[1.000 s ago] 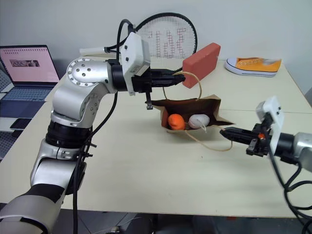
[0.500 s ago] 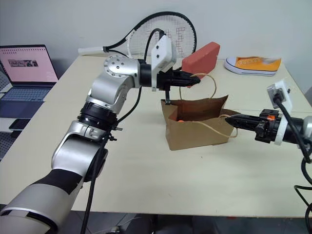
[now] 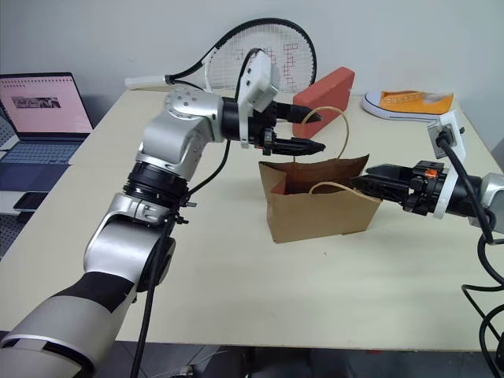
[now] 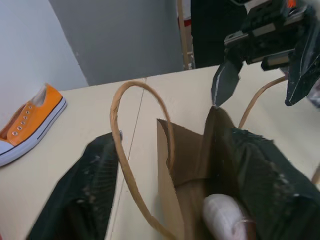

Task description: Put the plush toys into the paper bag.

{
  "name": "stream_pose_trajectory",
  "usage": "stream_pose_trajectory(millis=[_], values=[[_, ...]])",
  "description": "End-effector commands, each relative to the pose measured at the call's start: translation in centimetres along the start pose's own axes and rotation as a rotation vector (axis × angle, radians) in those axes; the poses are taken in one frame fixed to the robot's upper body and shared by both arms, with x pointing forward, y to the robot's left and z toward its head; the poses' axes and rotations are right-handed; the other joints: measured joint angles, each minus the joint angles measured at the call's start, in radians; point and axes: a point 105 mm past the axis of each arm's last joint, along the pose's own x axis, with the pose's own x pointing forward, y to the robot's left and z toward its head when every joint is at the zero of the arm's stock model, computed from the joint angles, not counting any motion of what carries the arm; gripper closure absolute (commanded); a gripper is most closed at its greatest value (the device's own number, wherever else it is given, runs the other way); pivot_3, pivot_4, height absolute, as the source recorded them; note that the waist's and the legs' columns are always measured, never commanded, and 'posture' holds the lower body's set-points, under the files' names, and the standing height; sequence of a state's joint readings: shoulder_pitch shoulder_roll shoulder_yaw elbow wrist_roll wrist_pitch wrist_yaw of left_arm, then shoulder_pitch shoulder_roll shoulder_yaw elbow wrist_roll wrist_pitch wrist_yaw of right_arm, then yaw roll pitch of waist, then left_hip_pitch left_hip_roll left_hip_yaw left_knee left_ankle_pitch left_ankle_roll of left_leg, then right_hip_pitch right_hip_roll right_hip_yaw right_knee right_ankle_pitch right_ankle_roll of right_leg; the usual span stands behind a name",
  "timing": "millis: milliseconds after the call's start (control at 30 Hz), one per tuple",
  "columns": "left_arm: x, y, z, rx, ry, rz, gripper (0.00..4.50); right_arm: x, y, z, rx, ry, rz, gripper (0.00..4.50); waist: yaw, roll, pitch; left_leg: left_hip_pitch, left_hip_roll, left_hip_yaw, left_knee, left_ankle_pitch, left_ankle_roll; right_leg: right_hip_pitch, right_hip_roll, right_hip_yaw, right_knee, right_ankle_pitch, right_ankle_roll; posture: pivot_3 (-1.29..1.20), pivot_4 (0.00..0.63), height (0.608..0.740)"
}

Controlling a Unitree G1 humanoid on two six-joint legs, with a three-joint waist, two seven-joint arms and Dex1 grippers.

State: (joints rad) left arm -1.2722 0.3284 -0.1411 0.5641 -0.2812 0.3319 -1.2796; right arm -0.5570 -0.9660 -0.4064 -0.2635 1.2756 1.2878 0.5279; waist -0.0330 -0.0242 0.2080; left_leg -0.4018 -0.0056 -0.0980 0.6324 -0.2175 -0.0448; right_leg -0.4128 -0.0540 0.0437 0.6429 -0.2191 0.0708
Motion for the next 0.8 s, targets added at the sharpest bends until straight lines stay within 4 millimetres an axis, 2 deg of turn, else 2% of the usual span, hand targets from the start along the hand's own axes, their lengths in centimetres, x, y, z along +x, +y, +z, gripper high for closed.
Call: stream_pose_trajectory(millis=[33, 167, 267, 367, 467, 600, 667, 800], values=[[-1.9, 0.7, 1.1, -0.025, -0.051, 0.060, 0.06, -1.7, 0.2, 3.0, -0.082, -0.107, -0.013, 0.00, 0.001, 0.000, 0.000, 0.000, 0.000, 0.000, 0.000, 0.000, 0.000, 0.000, 0.000, 0.000, 0.000, 0.000, 0.000, 0.00, 0.150, 0.740], [-3.7, 1.1, 0.7, -0.044, -0.055, 0.129, 0.06, -2.9, -0.1, 4.0, -0.132, -0.136, -0.045, 0.00, 0.001, 0.000, 0.000, 0.000, 0.000, 0.000, 0.000, 0.000, 0.000, 0.000, 0.000, 0.000, 0.000, 0.000, 0.000, 0.00, 0.150, 0.740], [-5.4, 0.8, 0.2, -0.039, -0.056, 0.179, 0.06, -4.4, -0.4, 4.7, -0.294, -0.134, -0.115, 0.00, 0.001, 0.000, 0.000, 0.000, 0.000, 0.000, 0.000, 0.000, 0.000, 0.000, 0.000, 0.000, 0.000, 0.000, 0.000, 0.00, 0.150, 0.740], [-7.1, 0.2, -0.5, -0.047, -0.064, 0.233, 0.06, -5.0, -0.5, 4.0, -0.448, -0.095, -0.149, 0.00, 0.001, 0.000, 0.000, 0.000, 0.000, 0.000, -0.002, 0.000, 0.000, 0.000, 0.000, 0.000, 0.000, 0.000, 0.001, 0.00, 0.150, 0.740], [-8.9, -1.4, -2.0, -0.093, -0.092, 0.249, 0.06, -5.4, 0.2, 2.1, -0.478, -0.009, -0.122, 0.00, 0.000, 0.000, 0.000, 0.001, 0.000, 0.001, -0.002, 0.000, 0.000, 0.000, 0.000, 0.000, 0.001, -0.001, 0.002, 0.00, 0.150, 0.740], [-10.0, -4.0, -4.5, -0.183, -0.078, 0.227, 0.06, -4.7, 2.5, -0.1, -0.526, 0.099, -0.022, 0.00, -0.001, 0.001, 0.000, 0.003, 0.001, 0.001, -0.001, 0.000, 0.000, 0.000, 0.000, 0.001, 0.001, -0.001, 0.001, 0.00, 0.150, 0.740], [-10.0, -5.2, -5.8, -0.214, -0.063, 0.216, 0.06, -3.7, 3.8, -1.0, -0.552, 0.101, 0.029, 0.00, 0.001, 0.001, 0.000, 0.002, 0.001, 0.001, -0.001, 0.000, 0.000, 0.001, 0.000, 0.000, 0.002, -0.001, 0.001, 0.00, 0.150, 0.740], [-9.4, -6.4, -7.9, -0.223, -0.025, 0.223, 0.06, -1.8, 5.4, -2.5, -0.561, 0.087, 0.087, 0.00, 0.004, 0.000, -0.001, 0.003, 0.001, 0.000, 0.001, 0.000, 0.000, 0.003, 0.000, 0.000, 0.001, -0.001, 0.002, 0.00, 0.150, 0.740]])
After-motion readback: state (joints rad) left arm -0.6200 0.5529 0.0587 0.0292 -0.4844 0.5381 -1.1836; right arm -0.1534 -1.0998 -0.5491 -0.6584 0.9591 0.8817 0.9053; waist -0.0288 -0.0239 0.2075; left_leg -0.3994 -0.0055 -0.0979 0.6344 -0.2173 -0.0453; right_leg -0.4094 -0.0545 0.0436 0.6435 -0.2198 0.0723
